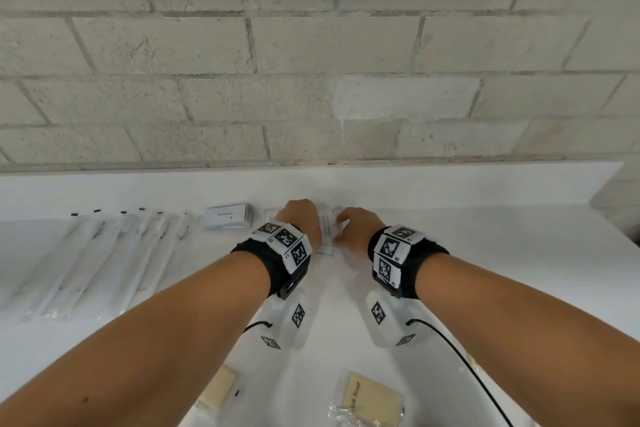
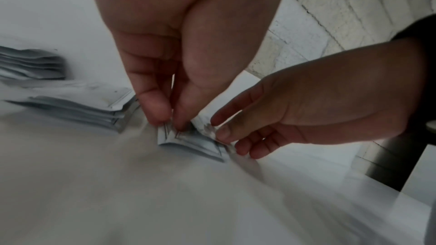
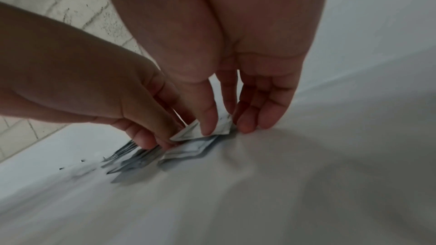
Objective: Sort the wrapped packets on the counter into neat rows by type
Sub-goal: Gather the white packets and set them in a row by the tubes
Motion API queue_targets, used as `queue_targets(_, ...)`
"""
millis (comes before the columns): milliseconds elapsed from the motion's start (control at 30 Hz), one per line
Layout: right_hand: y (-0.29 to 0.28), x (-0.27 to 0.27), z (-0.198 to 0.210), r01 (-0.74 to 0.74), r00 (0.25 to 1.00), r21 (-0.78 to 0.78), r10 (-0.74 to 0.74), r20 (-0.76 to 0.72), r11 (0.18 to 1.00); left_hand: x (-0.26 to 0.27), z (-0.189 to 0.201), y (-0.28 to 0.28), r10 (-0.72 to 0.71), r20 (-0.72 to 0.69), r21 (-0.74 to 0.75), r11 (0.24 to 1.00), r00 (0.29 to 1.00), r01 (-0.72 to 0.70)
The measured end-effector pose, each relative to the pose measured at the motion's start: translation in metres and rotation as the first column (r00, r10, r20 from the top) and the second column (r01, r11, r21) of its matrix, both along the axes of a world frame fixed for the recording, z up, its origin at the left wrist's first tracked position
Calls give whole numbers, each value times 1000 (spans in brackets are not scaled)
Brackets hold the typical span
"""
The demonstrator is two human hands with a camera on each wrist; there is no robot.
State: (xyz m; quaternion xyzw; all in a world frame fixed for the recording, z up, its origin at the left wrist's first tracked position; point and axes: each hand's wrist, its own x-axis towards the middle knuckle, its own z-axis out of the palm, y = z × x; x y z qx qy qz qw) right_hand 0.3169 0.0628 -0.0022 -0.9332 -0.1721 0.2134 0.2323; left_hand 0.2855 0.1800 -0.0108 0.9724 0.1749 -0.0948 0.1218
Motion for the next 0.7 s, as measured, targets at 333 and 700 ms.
queue_targets(333, 8, 10, -11, 85, 991, 87, -76, -110, 993, -2, -2, 4, 85, 33, -200, 977, 996, -77)
queue_targets(700, 3, 4, -4, -74, 988, 33, 78, -137, 997, -8, -2, 0, 134, 57, -193, 974, 989, -120)
